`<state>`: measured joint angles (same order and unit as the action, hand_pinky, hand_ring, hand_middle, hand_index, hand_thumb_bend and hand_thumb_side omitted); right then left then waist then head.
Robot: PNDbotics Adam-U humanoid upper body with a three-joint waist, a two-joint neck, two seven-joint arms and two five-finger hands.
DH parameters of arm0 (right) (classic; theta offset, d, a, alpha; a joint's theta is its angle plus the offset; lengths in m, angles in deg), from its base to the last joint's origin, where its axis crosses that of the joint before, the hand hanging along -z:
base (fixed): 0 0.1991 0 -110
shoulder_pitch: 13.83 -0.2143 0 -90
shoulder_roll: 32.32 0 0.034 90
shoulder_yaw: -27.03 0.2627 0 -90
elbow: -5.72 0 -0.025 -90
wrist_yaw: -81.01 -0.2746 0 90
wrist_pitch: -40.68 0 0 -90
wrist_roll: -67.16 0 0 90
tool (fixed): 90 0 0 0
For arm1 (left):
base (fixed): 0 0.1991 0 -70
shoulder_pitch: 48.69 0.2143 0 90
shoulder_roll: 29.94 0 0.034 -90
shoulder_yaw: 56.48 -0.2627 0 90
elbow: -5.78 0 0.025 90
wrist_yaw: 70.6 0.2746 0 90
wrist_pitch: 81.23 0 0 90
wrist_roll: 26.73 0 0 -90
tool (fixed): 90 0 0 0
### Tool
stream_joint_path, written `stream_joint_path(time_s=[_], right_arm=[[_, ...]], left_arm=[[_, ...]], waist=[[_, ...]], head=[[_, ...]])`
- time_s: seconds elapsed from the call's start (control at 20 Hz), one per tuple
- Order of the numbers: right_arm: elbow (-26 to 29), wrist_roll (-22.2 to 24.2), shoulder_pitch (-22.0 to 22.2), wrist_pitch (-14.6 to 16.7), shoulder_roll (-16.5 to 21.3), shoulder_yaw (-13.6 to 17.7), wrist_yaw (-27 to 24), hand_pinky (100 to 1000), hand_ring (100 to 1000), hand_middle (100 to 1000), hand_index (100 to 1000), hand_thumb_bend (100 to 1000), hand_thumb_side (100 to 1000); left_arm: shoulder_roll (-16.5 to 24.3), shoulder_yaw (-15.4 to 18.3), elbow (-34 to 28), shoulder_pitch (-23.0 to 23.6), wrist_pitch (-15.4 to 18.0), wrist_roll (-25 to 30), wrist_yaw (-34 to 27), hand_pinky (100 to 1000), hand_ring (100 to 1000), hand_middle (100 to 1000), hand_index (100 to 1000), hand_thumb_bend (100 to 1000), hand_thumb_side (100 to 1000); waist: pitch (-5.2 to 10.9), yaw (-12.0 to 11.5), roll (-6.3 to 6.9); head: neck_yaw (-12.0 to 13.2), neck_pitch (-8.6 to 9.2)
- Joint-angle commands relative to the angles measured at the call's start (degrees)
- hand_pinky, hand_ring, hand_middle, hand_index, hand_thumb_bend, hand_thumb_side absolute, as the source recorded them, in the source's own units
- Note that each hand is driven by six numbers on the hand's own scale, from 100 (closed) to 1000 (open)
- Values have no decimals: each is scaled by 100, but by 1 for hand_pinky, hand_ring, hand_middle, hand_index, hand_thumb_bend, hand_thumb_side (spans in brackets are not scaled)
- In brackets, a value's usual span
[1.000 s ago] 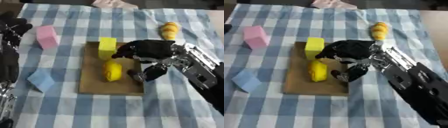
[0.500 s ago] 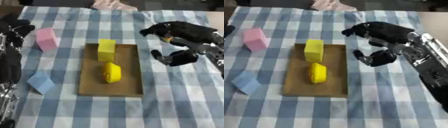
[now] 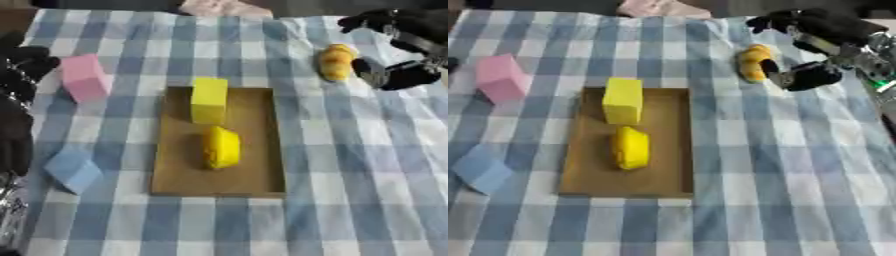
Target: Pick up objects on the table and place them in the box.
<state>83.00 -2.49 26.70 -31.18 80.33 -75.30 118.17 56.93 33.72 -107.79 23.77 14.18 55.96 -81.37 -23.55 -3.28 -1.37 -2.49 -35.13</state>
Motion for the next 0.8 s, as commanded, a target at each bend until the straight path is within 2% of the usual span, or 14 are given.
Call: stream_joint_path(time_s=[0.05, 0.3, 0.45, 0.65, 0.8], right_arm=[[-301, -166, -184, -13, 109, 200, 192, 889, 883, 813, 975, 100, 216], [-697, -327, -339, -66, -7, 319, 432, 896, 887, 792, 969, 100, 216], [-803, -254, -386, -13, -18, 317, 458, 902, 892, 777, 962, 100, 228], [-938, -217, -479, -58, -46, 367, 546, 905, 908, 794, 962, 100, 244], [-1176, -325, -527, -126, -63, 437, 856, 904, 920, 815, 961, 100, 268]], left_arm=[[151, 6, -103, -73, 31, 21, 35, 924, 735, 674, 855, 100, 762], [175, -15, -103, -117, 36, 49, 43, 924, 736, 674, 855, 100, 764], [188, -18, -103, -120, 28, 55, 49, 925, 735, 674, 853, 100, 769], [196, -35, -103, -151, 19, 74, 52, 926, 735, 675, 853, 100, 773], [208, -43, -103, -163, 13, 92, 58, 927, 736, 675, 852, 100, 777]], waist=[[86, -30, 3], [19, -139, -40], [-19, -199, -82], [-73, -256, -142], [-116, -316, -181]], head=[[-139, 139], [-262, 228], [-291, 273], [-316, 332], [-343, 363]])
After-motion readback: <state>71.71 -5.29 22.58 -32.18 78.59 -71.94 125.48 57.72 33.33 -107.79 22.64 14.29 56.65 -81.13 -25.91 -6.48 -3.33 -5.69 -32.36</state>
